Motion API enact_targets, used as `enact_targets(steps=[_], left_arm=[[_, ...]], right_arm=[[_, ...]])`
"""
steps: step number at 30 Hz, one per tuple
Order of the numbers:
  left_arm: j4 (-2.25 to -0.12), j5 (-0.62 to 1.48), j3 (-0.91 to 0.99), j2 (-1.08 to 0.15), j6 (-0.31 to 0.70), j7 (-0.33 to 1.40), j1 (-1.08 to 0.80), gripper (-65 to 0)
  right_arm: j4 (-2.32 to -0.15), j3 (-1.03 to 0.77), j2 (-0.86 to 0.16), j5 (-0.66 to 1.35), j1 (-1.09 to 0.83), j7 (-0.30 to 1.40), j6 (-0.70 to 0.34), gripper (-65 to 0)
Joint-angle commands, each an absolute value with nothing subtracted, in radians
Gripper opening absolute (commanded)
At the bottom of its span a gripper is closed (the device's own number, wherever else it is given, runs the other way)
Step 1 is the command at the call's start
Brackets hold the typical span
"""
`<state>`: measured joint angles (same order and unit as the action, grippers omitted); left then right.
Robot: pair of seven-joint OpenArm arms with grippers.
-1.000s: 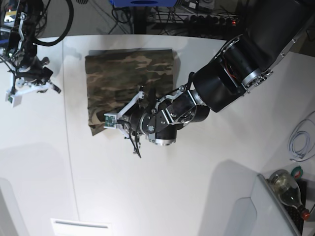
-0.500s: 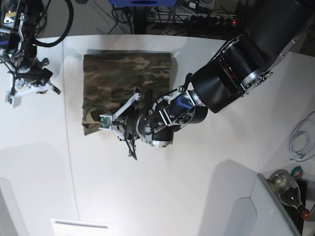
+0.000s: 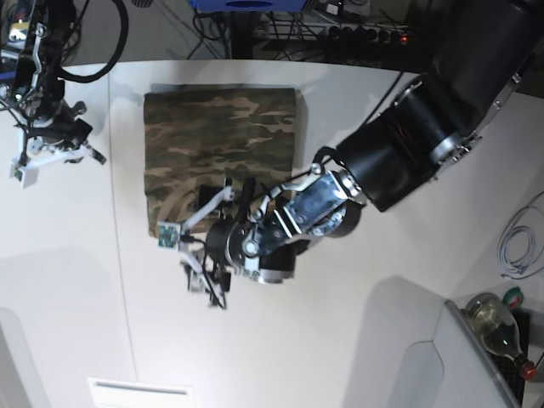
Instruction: Layout the t-shirt on the table in an organized manner, then fold the t-shirt properly
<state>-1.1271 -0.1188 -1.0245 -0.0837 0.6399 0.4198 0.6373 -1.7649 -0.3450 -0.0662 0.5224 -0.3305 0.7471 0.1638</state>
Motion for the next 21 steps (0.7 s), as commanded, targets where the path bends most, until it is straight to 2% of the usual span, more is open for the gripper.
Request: enact_targets(steps=[1, 5, 7, 8, 9, 10, 12, 13, 17, 21], left_arm=[[-1.178, -0.127, -1.017, -0.102, 0.638, 0.443, 0.661, -17.8], [-1.314, -0.127, -1.01, -0.179, 0.638, 0.509, 0.613, -18.6], [-1.423, -0.124, -0.924, -0.234, 0.638, 0.544, 0.539, -19.6], [-1.488, -0.116, -0.854, -0.254, 0.638, 0.556, 0.478, -23.0], [-1.549, -0.105, -0.774, -0.272, 0.638, 0.565, 0.415, -28.8], [-1.612, -0.094, -0.684, -0.286, 0.638, 0.578, 0.348, -37.2], [-1.732, -0.084, -0.532, -0.302, 0.638, 0.605, 0.211, -58.4], [-1.778, -0.088, -0.473, -0.303, 0.638, 0.616, 0.153, -65.0], [-1.936, -0.12, -0.294, -0.329, 0.638, 0.667, -0.093, -65.0], [-1.956, -0.124, -0.255, -0.363, 0.634, 0.67, -0.315, -65.0]], right_arm=[[-1.779, -0.352, -0.077, 0.526, -0.328, 0.728, 0.16, -63.5], [-1.791, -0.352, -0.082, 0.522, -0.34, 0.728, 0.16, -63.5], [-1.84, -0.352, -0.084, 0.519, -0.372, 0.727, 0.16, -63.5], [-1.877, -0.352, -0.084, 0.519, -0.394, 0.727, 0.16, -63.5], [-1.91, -0.352, -0.085, 0.519, -0.423, 0.727, 0.16, -63.5], [-1.945, -0.354, -0.099, 0.519, -0.453, 0.728, 0.16, -63.5], [-1.998, -0.351, -0.133, 0.526, -0.536, 0.728, 0.16, -63.5], [-2.014, -0.349, -0.143, 0.526, -0.576, 0.728, 0.16, -63.5], [-2.018, -0.352, -0.2, 0.526, -0.727, 0.74, 0.16, -63.5], [-2.018, -0.349, -0.259, 0.526, -0.819, 0.816, 0.16, -63.5]])
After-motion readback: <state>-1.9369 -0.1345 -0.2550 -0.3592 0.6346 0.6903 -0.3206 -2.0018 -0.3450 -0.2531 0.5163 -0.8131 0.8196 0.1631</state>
